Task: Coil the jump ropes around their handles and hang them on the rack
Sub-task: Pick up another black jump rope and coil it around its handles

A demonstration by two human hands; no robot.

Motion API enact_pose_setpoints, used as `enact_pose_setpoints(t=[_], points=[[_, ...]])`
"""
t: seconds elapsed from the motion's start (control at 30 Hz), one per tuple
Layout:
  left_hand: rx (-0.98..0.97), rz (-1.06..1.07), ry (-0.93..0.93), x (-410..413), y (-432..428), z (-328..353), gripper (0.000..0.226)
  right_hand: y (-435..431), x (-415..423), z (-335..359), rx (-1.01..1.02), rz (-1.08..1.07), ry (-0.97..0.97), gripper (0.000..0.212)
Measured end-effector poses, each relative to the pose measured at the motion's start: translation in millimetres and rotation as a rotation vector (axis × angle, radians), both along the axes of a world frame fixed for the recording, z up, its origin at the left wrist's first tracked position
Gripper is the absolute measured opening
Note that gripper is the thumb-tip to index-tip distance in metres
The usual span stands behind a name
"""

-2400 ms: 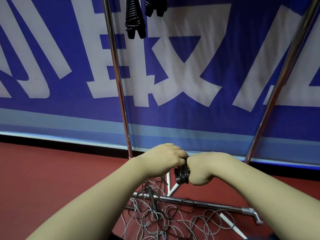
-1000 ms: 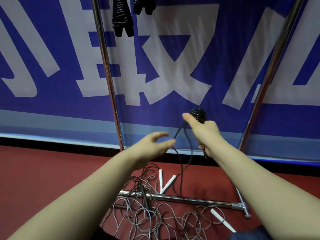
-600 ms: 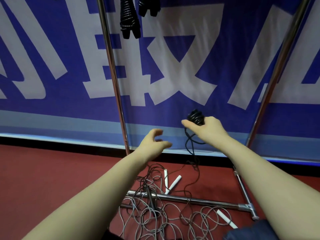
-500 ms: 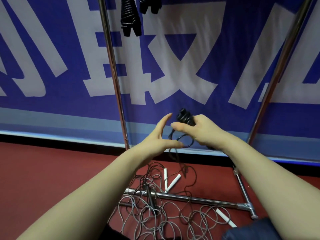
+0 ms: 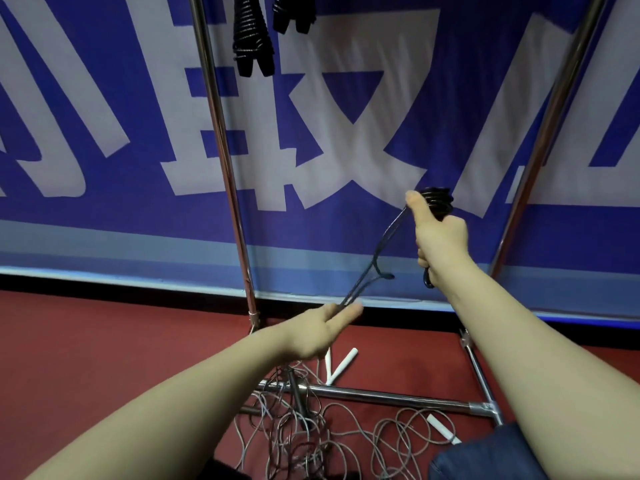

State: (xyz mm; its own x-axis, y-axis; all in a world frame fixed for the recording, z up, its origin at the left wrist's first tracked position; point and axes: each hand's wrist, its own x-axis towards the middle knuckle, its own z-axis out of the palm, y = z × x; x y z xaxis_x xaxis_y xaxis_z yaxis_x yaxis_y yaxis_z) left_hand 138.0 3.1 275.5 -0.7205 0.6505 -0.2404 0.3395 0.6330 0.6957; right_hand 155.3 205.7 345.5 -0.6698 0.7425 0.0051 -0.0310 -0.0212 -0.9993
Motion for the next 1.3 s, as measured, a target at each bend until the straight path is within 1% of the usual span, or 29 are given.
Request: enact_pose_setpoints(t=[0.03,0.1,0.17,0.2,0.23,0.27,0.33,0.37,0.4,0.43,0.5,0.6,0.63,0.67,0.7,0.77,0.8,0.83,0.9,0.93,0.97,1.0,1.03,1.07,1.1,1.17,1.2,1.23,1.3], points=[[0.035,0.037,0.04,0,-1,-3,0.075,2,-2,-2,-0.016,-0.017,-0.005,0.049],[0.132,0.05,0.151,-3,-4,-7,0.06,9,-4,-6,-0.072,-0.051,-0.02,0.05],[0.166,0.088,0.226,-13,-14,-10,0.041,18,-2,-10,-0.123,-0.099,-0.042,0.052],[0.159,0.103,0.241,-20,-21,-13,0.037,21,-1,-13,-0.126,-0.119,-0.065,0.053],[0.108,0.101,0.273,-27,-27,-17,0.038,23,-1,-17,-0.114,-0.132,-0.096,0.054],[-0.01,0.068,0.316,-31,-33,-21,0.042,23,-1,-21,-0.094,-0.143,-0.12,0.054],[-0.379,-0.062,0.423,-30,-35,-33,0.049,16,-2,-26,-0.049,-0.15,-0.136,0.052],[-0.529,-0.15,0.432,-23,-34,-38,0.051,11,-4,-27,-0.029,-0.141,-0.13,0.052],[-0.588,-0.233,0.383,-11,-30,-38,0.051,6,-6,-26,-0.018,-0.126,-0.123,0.051],[-0.569,-0.299,0.289,0,-26,-40,0.049,0,-8,-25,-0.014,-0.107,-0.114,0.051],[-0.436,-0.385,0.069,22,-16,-34,0.045,-12,-11,-19,-0.019,-0.055,-0.087,0.049],[-0.366,-0.451,-0.393,39,-9,-29,0.05,-32,-18,-7,-0.048,0.059,-0.032,0.052],[-0.38,-0.501,-0.575,45,-9,-27,0.043,-40,-20,-2,-0.06,0.105,-0.004,0.052],[-0.403,-0.56,-0.694,47,-9,-29,0.033,-49,-22,2,-0.068,0.155,0.025,0.053],[-0.43,-0.577,-0.726,46,-10,-27,0.03,-58,-23,6,-0.076,0.21,0.053,0.053],[-0.485,-0.458,-0.476,34,-10,-26,0.032,-74,-23,14,-0.093,0.312,0.111,0.055],[-0.445,-0.32,-0.312,22,-10,-26,0.03,-80,-22,18,-0.096,0.354,0.136,0.055],[-0.319,-0.136,-0.155,7,-10,-27,0.023,-85,-20,23,-0.094,0.386,0.16,0.055],[0.134,0.412,0.016,-21,-11,-22,0.012,-89,-15,28,-0.075,0.416,0.208,0.056],[0.366,0.692,0.002,-36,-16,-18,0.018,-88,-13,30,-0.067,0.411,0.229,0.056],[0.533,0.917,-0.054,-51,-23,-17,0.025,-86,-11,31,-0.065,0.396,0.246,0.056],[0.574,1.055,-0.131,-63,-34,-19,0.034,-82,-9,31,-0.067,0.379,0.258,0.056],[0.479,1.111,-0.169,-72,-45,-24,0.047,-78,-8,30,-0.067,0.362,0.264,0.056],[0.284,1.071,-0.199,-74,-53,-27,0.061,-73,-7,29,-0.059,0.345,0.26,0.055],[0.075,0.932,-0.262,-69,-56,-26,0.072,-68,-7,28,-0.039,0.328,0.244,0.053],[-0.259,0.49,-0.367,-49,-52,-18,0.071,-58,-6,23,0.04,0.309,0.18,0.051],[-0.328,0.295,-0.408,-37,-47,-11,0.069,-54,-5,21,0.094,0.315,0.136,0.051],[-0.314,0.165,-0.475,-29,-45,-4,0.075,-50,-4,20,0.157,0.331,0.085,0.051],[-0.185,-0.092,-0.707,-19,-43,16,0.09,-45,-1,17,0.319,0.376,-0.024,0.05]])
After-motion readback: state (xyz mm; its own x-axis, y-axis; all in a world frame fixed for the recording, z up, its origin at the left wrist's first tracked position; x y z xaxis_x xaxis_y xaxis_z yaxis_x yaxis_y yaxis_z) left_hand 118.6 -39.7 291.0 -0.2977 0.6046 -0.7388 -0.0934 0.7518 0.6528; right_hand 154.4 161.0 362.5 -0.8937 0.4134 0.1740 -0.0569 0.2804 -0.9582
